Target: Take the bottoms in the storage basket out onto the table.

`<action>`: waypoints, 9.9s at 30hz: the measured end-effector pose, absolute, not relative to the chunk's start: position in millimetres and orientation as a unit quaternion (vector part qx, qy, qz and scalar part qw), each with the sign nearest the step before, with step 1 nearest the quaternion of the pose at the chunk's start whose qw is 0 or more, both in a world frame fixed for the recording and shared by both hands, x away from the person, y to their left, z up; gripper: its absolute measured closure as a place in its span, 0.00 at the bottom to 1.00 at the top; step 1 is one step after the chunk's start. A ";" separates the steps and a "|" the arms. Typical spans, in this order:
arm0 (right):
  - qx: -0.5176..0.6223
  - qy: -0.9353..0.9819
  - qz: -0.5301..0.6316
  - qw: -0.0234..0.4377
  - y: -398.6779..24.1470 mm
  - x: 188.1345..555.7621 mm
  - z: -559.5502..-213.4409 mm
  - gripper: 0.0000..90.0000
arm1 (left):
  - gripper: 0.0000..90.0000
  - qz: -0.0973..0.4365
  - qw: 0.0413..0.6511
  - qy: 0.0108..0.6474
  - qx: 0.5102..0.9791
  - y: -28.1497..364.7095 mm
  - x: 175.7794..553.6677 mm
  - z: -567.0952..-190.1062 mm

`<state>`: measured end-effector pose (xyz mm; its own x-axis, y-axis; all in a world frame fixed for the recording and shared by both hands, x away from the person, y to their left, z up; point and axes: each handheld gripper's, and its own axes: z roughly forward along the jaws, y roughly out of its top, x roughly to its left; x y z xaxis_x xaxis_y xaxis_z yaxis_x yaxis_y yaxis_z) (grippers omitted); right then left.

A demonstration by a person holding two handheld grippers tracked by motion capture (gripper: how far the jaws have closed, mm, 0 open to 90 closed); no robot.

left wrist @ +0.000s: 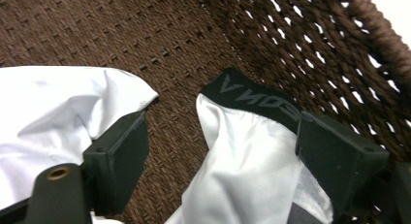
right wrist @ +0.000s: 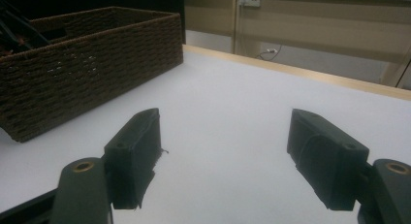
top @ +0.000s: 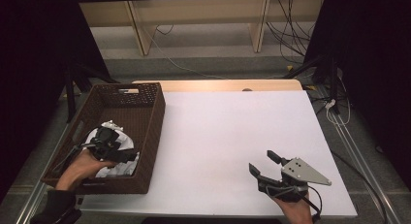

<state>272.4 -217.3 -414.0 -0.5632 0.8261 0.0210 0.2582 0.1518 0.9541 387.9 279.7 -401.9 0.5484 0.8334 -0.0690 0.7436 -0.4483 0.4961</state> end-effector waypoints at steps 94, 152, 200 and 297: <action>0.393 0.712 0.515 0.271 -217.6 274.2 -416.4 0.33 | 0.00 0.089 0.093 0.660 0.740 346.3 445.7 -448.5; 0.393 0.712 0.515 0.272 -216.9 274.1 -416.7 0.34 | 0.83 0.090 0.211 0.632 0.740 350.7 434.7 -428.7; 0.394 0.708 0.519 0.273 -218.0 273.1 -415.8 0.34 | 0.83 0.111 0.477 0.548 0.678 320.1 406.0 -340.6; 0.398 0.705 0.521 0.272 -220.1 272.8 -416.2 0.34 | 0.83 0.033 0.501 0.400 0.767 119.5 413.5 -352.5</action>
